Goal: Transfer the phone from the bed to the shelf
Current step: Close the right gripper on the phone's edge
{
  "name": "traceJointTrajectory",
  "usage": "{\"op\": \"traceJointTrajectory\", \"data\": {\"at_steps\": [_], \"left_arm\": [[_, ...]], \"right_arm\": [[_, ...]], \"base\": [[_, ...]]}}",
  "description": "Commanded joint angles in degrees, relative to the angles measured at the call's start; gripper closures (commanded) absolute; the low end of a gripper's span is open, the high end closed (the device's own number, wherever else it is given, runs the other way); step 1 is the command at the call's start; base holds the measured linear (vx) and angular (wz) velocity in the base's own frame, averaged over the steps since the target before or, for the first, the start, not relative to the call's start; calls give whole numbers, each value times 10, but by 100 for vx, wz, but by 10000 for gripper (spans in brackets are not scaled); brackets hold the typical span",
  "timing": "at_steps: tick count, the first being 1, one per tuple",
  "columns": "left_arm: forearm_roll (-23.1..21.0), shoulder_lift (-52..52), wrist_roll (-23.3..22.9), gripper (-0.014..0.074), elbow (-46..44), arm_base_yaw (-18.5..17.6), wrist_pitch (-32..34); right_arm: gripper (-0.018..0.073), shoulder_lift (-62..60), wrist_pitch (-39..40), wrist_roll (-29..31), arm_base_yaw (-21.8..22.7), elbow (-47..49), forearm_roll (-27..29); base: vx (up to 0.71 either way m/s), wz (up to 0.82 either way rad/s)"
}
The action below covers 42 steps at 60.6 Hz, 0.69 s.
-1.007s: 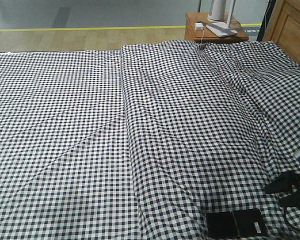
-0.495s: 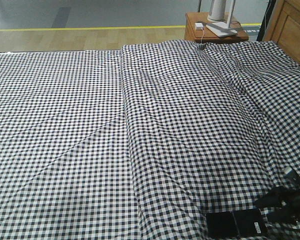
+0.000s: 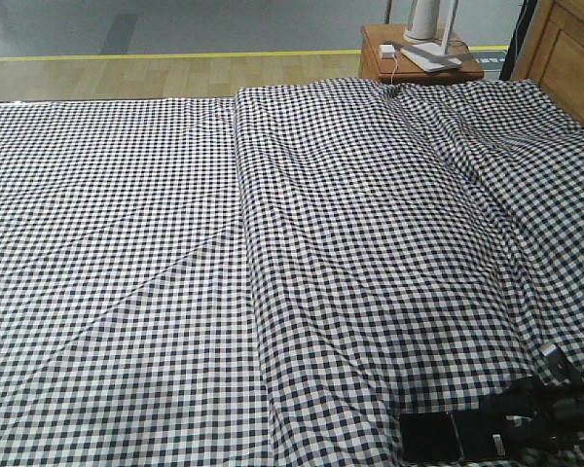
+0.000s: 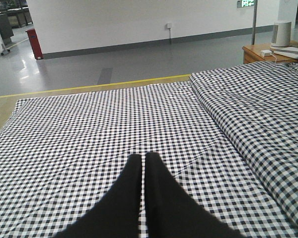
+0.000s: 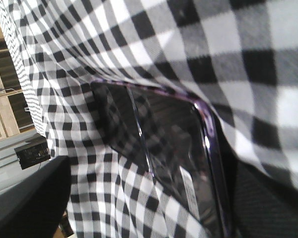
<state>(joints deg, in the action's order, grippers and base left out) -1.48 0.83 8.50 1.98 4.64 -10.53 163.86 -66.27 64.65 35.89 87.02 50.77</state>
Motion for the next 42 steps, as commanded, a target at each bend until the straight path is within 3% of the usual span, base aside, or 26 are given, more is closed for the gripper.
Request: {"op": "traceJointTrajectory", "data": {"at_steps": [1, 15, 25, 35, 42], "left_arm": [[-5, 7, -3, 595, -13, 0, 41], [-5, 7, -3, 595, -13, 0, 41], [-5, 7, -3, 595, -13, 0, 41], [-5, 7, -3, 595, -13, 0, 41], [-5, 7, -3, 595, -13, 0, 41]], "right_arm": [[-32, -29, -67, 21, -17, 6, 25], [-32, -29, -59, 31, -65, 6, 23], [-9, -29, -63, 31, -72, 6, 23], [121, -30, -71, 31, -70, 7, 22], [309, -30, -75, 35, -70, 7, 22]], "base": [[0, 0], [0, 0], [0, 0], [0, 0], [0, 0]]}}
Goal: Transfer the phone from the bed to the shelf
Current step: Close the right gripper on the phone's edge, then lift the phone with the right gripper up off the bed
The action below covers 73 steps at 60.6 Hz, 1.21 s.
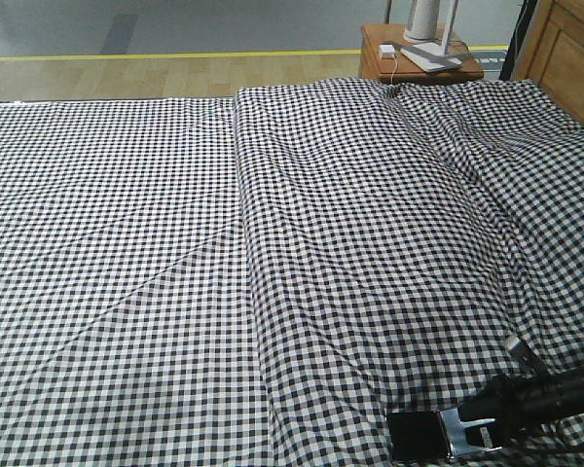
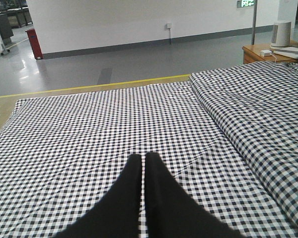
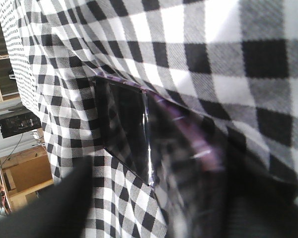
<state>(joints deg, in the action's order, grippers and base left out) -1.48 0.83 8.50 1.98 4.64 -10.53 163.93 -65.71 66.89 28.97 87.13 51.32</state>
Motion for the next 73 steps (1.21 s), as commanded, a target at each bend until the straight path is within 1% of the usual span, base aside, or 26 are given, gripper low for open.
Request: {"op": "traceJointTrajectory", "data": {"at_steps": [1, 7, 9, 10, 22, 38, 45, 52, 61, 73], "left_arm": [[-5, 7, -3, 595, -13, 0, 41], [-5, 7, -3, 595, -13, 0, 41], [-5, 7, -3, 595, -13, 0, 41], [-5, 7, -3, 595, -13, 0, 41], [-5, 7, -3, 595, -13, 0, 41], [-5, 7, -3, 595, -13, 0, 41], [-5, 7, -3, 595, -13, 0, 41], [-5, 7, -3, 595, -13, 0, 41], [-5, 7, -3, 595, -13, 0, 41], [-5, 7, -3, 595, -13, 0, 41]], "right_arm": [[335, -31, -80, 13, 0, 6, 17], [519, -31, -80, 20, 0, 6, 17], [571, -31, -80, 22, 0, 6, 17], [576, -31, -80, 23, 0, 6, 17], [571, -41, -81, 24, 0, 6, 12], [569, -95, -81, 38, 0, -7, 5], [568, -128, -81, 59, -1, -38, 9], [568, -167, -81, 84, -2, -76, 26], [568, -228, -81, 89, -2, -122, 62], [566, -346, -81, 99, -3, -175, 68]], "base": [[0, 0], [0, 0], [0, 0], [0, 0], [0, 0], [0, 0], [0, 0], [0, 0], [0, 0], [0, 0]]}}
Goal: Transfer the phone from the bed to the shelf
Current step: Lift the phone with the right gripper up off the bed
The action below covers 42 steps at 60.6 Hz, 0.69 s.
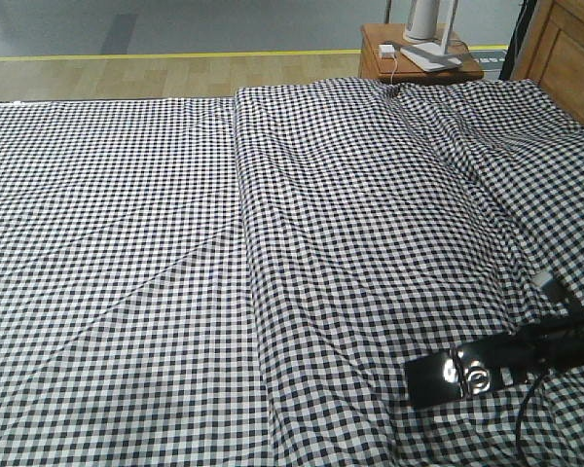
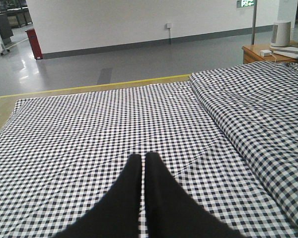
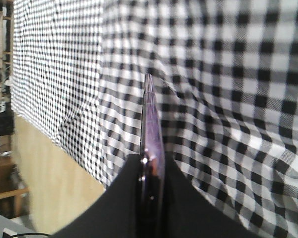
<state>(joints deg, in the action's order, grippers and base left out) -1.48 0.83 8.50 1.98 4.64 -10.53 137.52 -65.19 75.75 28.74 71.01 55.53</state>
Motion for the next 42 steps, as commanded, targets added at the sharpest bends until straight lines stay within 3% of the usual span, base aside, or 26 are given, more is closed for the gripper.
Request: {"op": "traceJointTrajectory", "data": {"at_steps": [1, 14, 21, 42], "left_arm": [[-5, 7, -3, 595, -13, 0, 41], [-5, 7, -3, 595, -13, 0, 41], [-5, 7, -3, 595, -13, 0, 41], [-5, 7, -3, 595, -13, 0, 41]], "right_arm": [[565, -91, -87, 9, -1, -17, 26], [563, -246, -87, 11, -3, -88, 94], [563, -319, -86, 10, -21, -103, 99], [563, -458, -85, 7, -181, -102, 113]], "base": [[0, 0], [0, 0], [0, 0], [0, 0]]}}
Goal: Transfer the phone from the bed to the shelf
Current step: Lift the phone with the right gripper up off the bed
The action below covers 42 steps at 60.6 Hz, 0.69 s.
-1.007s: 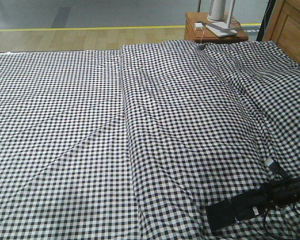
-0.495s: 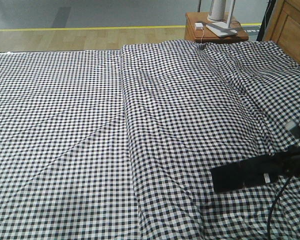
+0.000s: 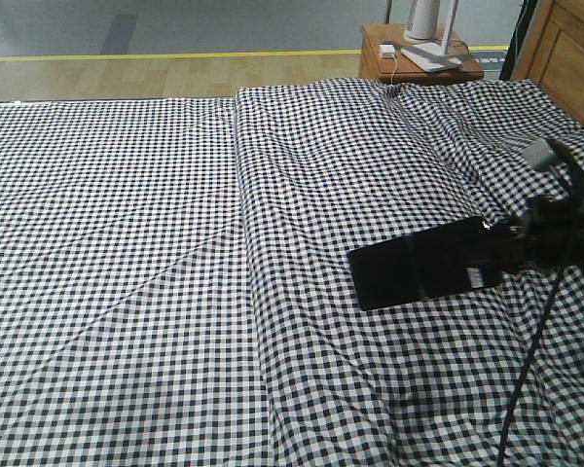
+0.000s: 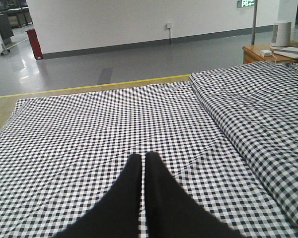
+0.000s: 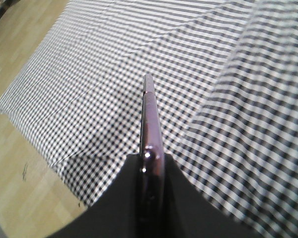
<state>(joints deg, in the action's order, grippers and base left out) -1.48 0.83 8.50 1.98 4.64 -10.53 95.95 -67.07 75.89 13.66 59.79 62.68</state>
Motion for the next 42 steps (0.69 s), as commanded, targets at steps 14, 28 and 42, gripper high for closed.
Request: {"op": "traceJointTrajectory", "data": {"at_steps": [14, 28, 42], "left_arm": [[-5, 7, -3, 595, -13, 0, 41], [-5, 7, -3, 595, -13, 0, 41], [-5, 7, -3, 595, -13, 0, 41]], "right_arm": [[563, -94, -67, -29, -130, 10, 42], [562, -151, -67, -69, -207, 10, 42], [562, -209, -67, -83, -250, 10, 42]], "base": [[0, 0], [0, 0], [0, 0]]}}
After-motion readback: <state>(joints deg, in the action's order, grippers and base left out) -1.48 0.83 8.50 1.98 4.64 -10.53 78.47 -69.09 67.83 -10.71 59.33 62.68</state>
